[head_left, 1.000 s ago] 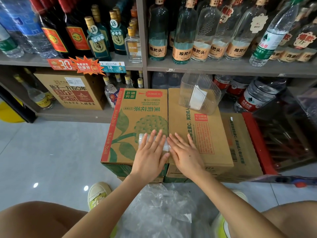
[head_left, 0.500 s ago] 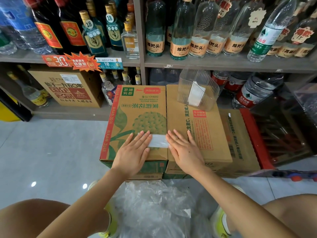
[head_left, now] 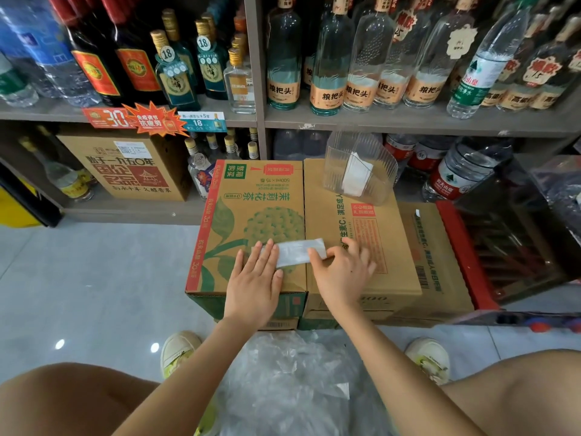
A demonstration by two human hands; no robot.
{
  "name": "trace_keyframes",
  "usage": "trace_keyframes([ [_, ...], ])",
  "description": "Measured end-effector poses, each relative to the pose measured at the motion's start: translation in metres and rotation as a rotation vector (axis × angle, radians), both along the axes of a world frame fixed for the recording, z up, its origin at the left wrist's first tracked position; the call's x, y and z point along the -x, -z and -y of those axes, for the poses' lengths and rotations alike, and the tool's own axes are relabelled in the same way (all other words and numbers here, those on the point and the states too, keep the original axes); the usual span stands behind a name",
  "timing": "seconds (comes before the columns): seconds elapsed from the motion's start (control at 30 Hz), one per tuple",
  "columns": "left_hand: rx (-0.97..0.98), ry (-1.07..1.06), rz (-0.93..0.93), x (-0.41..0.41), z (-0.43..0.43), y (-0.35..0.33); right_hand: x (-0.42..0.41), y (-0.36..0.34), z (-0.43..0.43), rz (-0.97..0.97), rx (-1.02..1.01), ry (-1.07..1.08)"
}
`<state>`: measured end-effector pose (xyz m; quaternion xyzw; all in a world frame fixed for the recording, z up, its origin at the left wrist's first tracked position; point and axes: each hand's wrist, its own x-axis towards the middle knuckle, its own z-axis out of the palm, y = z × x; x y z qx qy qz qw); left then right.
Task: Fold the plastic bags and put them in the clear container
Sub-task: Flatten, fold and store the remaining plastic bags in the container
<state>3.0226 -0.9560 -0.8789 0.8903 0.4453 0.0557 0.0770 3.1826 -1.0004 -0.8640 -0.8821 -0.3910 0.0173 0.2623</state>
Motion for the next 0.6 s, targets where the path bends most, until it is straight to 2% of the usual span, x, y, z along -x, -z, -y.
trace_keyframes([
  [0.1, 0.000, -0.013, 0.032, 0.000, 0.000, 0.000, 0.004, -0.003, -0.006, -0.140, -0.014, 0.027],
  [0.2, 0.089, -0.072, 0.221, -0.002, -0.002, -0.007, 0.000, -0.009, -0.007, -0.321, -0.148, -0.028],
  [0.27, 0.175, -0.166, 0.408, -0.004, -0.002, -0.021, -0.006, -0.019, -0.004, -0.574, -0.209, -0.087],
  [0.33, 0.252, -0.229, 0.512, -0.008, -0.005, -0.039, -0.016, -0.031, -0.001, -0.817, -0.229, -0.124],
  [0.4, 0.437, -0.243, 0.572, -0.015, -0.012, -0.055, -0.026, -0.044, -0.001, -0.959, -0.207, -0.175],
  [0.5, 0.819, -0.243, 0.730, -0.025, -0.023, -0.069, -0.041, -0.061, -0.004, -1.026, -0.135, -0.258],
  [0.6, 0.979, -0.227, 0.797, -0.028, -0.027, -0.073, -0.051, -0.073, -0.010, -1.037, -0.096, -0.313],
])
